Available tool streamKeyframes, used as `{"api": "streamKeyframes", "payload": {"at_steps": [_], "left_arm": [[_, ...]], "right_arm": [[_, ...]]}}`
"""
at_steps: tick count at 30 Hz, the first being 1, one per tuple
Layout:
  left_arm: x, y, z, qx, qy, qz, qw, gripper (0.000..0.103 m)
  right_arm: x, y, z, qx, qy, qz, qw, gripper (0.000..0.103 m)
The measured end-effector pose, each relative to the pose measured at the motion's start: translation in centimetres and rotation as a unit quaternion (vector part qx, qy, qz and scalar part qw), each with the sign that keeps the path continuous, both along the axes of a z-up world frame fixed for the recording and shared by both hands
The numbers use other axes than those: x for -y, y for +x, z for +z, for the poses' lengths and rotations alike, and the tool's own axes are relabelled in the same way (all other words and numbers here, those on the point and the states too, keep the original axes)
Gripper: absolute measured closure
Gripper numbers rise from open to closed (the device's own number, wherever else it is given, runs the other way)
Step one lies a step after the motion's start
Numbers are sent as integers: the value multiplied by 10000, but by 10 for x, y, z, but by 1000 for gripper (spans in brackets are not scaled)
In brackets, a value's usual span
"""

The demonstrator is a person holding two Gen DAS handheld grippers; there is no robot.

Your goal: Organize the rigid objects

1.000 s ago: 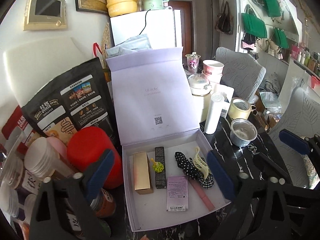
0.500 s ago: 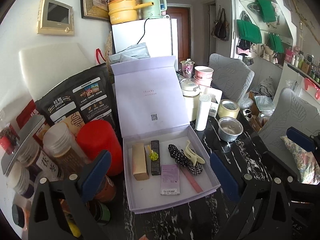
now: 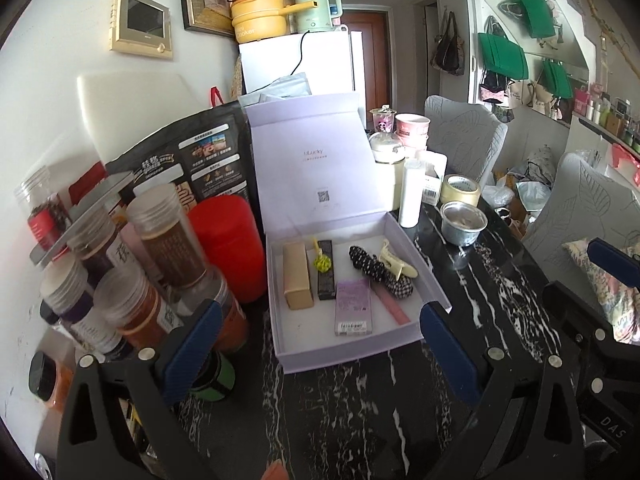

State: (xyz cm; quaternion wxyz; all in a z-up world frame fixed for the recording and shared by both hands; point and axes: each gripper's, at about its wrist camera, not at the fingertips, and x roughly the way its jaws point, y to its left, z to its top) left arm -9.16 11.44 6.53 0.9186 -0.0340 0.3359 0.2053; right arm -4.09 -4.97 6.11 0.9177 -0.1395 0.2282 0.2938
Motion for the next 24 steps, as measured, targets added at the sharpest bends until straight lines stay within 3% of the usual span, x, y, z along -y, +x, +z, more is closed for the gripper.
{"api": "streamKeyframes", "payload": {"at_steps": [10, 24], "left_arm": [[-4, -31, -24, -88, -162, 215, 9996, 2], [-7, -42, -33, -155, -124, 353, 9992, 2]], "right_arm": [[-1, -29, -22, -174, -57, 191, 9997, 34], [-3, -40, -34, -345, 40, 339, 9988, 34]]}}
